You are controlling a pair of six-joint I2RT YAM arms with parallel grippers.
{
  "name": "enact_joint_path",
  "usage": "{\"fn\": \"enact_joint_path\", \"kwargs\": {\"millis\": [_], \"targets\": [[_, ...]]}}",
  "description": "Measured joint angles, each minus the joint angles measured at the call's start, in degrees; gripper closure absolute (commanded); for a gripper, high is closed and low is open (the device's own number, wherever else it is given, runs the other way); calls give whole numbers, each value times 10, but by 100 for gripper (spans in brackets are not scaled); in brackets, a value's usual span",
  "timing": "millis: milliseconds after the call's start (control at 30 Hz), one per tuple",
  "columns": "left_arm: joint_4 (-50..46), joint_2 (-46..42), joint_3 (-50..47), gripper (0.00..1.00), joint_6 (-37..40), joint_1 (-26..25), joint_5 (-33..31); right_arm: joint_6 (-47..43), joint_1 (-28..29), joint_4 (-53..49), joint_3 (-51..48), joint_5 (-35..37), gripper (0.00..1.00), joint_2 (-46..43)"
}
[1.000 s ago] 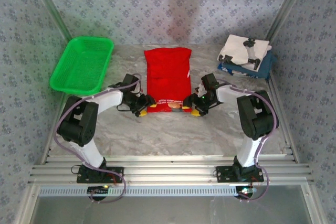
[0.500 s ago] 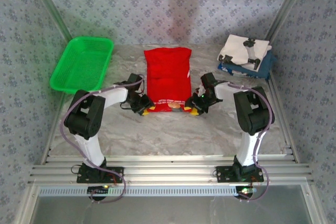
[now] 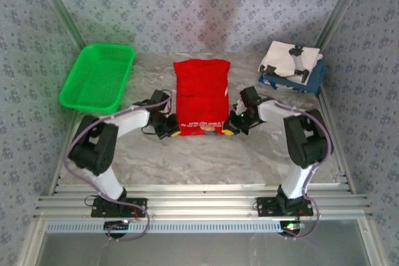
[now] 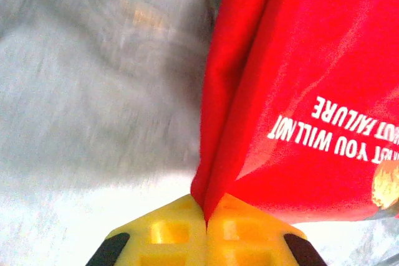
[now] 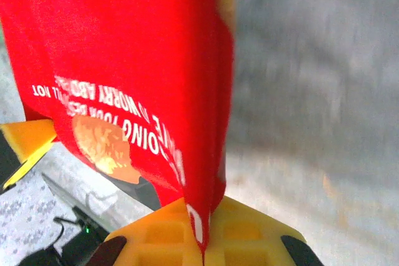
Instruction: Fold and stack the t-shirts
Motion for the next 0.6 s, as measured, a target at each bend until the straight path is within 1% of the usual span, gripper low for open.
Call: {"fn": "enact_joint_path", "kwargs": {"millis": [133,267,400,533,600], "targets": [[-28,-115,-57,100,-18,-33,-15,22,41,-41,-58,2,100,-108],[-75,-242,-116,100,-68,-88,-30,76,106,-76,-125,3,100,-208],[-138,-342,-145,100,-128,-150,-46,128,149,-123,-153,11,100,-287],[-192,-458,-157,100,-172,-172,-55,193,182,-134,-172,9,100,-378],[-204,-494,-156,100,-180,-173,-55,221,187,-139,-174,6,100,-410]]}}
